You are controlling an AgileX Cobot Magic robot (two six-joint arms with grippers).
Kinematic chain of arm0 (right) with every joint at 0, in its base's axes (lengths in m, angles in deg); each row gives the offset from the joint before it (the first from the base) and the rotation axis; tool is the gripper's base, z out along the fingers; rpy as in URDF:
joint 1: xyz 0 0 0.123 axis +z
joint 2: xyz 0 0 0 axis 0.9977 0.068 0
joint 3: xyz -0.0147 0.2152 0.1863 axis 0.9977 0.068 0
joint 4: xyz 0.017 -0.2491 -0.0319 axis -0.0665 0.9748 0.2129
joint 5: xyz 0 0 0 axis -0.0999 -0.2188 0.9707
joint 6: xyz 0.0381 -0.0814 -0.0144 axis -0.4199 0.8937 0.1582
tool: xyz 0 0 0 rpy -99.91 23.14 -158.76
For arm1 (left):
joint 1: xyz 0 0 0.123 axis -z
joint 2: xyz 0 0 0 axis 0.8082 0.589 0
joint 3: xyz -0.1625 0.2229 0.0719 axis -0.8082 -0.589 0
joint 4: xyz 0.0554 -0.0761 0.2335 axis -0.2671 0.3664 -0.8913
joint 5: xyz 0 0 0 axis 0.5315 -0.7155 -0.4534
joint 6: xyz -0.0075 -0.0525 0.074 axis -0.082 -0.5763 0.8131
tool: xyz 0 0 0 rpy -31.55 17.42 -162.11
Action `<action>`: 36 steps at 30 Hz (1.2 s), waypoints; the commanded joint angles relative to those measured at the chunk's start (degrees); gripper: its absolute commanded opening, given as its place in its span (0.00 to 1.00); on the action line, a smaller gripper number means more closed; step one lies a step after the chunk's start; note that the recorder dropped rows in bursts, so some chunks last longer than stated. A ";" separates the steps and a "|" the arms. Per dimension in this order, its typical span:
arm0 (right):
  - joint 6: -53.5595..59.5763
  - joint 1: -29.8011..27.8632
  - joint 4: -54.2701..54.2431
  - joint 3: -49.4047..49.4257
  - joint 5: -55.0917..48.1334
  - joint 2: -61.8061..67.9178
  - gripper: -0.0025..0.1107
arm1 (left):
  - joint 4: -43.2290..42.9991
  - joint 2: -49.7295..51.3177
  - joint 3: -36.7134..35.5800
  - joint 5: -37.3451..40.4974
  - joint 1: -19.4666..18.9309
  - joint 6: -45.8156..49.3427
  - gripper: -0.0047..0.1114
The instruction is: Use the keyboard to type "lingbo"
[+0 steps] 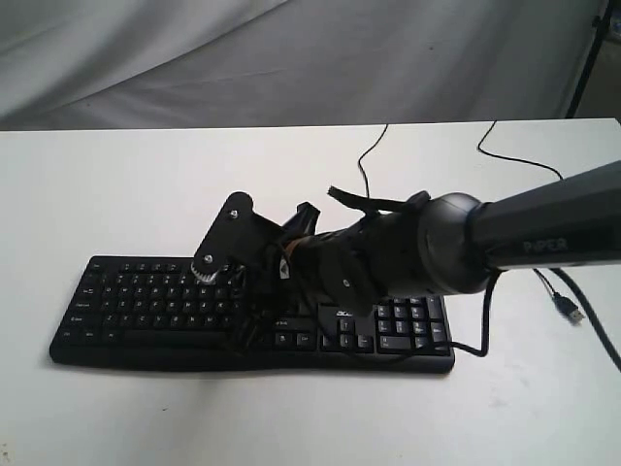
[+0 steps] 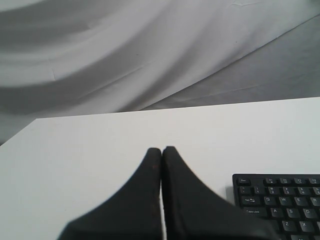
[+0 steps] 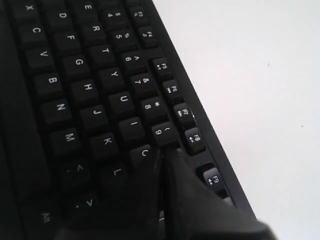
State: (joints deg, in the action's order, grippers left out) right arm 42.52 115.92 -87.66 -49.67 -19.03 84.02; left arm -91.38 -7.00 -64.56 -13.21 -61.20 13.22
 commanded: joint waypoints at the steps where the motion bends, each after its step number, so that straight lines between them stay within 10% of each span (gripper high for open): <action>1: 0.31 0.32 0.71 -2.01 1.20 1.88 0.02 | 0.03 0.18 -0.29 -0.24 0.22 -0.16 0.05; 36: 0.18 1.07 1.32 -3.41 0.10 3.79 0.02 | 0.03 0.18 -0.29 -0.24 0.22 -0.16 0.05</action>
State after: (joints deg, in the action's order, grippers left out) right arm 42.52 116.71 -87.01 -52.96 -17.91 89.07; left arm -91.38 -7.00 -64.56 -13.21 -61.20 13.22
